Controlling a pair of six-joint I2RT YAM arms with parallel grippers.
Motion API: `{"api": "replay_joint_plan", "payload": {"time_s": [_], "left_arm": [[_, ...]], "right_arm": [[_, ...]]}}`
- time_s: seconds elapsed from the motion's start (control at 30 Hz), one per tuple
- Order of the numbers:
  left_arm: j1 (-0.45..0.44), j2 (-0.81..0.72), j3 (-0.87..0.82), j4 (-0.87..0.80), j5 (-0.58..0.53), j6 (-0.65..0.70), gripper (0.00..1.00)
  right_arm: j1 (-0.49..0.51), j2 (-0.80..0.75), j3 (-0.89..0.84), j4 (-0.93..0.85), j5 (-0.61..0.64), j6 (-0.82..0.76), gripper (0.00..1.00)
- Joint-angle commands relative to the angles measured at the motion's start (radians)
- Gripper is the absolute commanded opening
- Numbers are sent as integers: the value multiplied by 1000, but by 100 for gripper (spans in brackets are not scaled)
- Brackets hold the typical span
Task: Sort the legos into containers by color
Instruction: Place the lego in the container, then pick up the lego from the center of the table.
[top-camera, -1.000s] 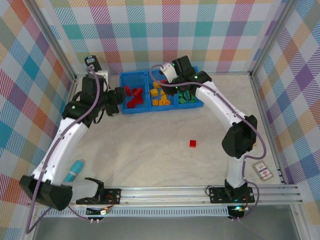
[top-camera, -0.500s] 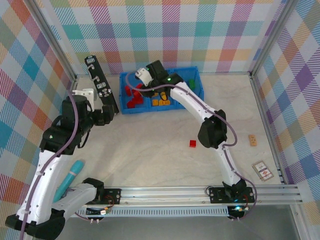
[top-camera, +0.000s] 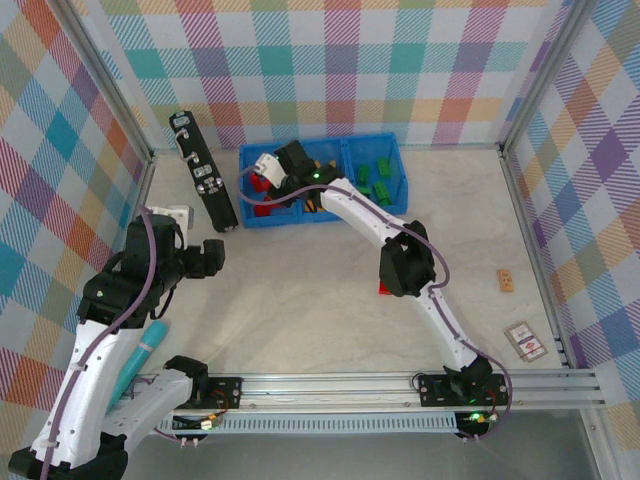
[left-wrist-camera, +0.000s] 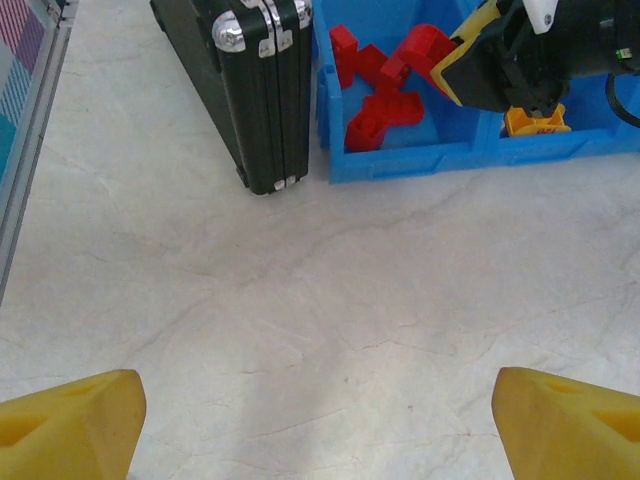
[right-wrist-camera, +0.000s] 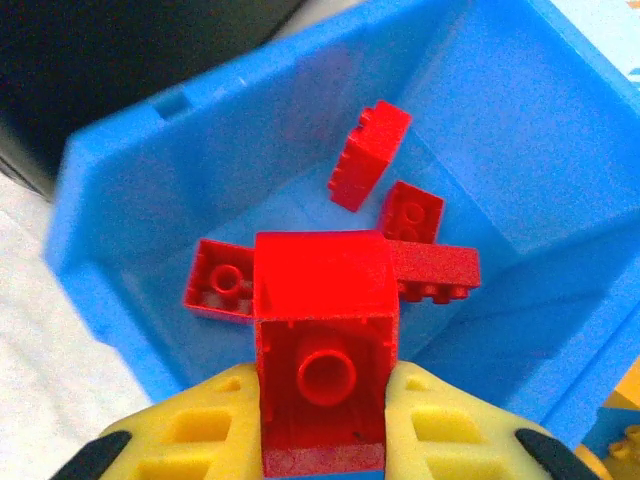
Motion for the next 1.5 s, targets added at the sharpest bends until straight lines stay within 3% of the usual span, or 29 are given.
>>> {"api": "replay_joint_plan", "payload": {"time_s": [0.0,0.23,0.47,0.67,0.93,1.07,1.23,1.47], "left_arm": [[11,0,-12,-31,-8,3,90],[11,-1,-15,-41,-6,15,91],[9,26,-28,-48,9,-34,91],[-16,45,-66,14,87,-99,91],[-221,159,-90,152,22,-147,91],[-367,271,-48,215,-43,-159,91],[-503,451,15,273,-36,-177,91],[-591,627,39,355,5,-403,90]], "right_arm": [[26,21,17,57,107,-84,27],[40,49,34,77,159,-122,41],[48,-45,4,112,150,-92,60],[41,-195,-67,93,176,-64,63],[-38,-488,-336,48,214,58,68],[-91,-680,-540,39,214,137,78],[-155,-896,-750,-6,229,278,82],[-215,-1148,-975,-59,250,386,85]]}}
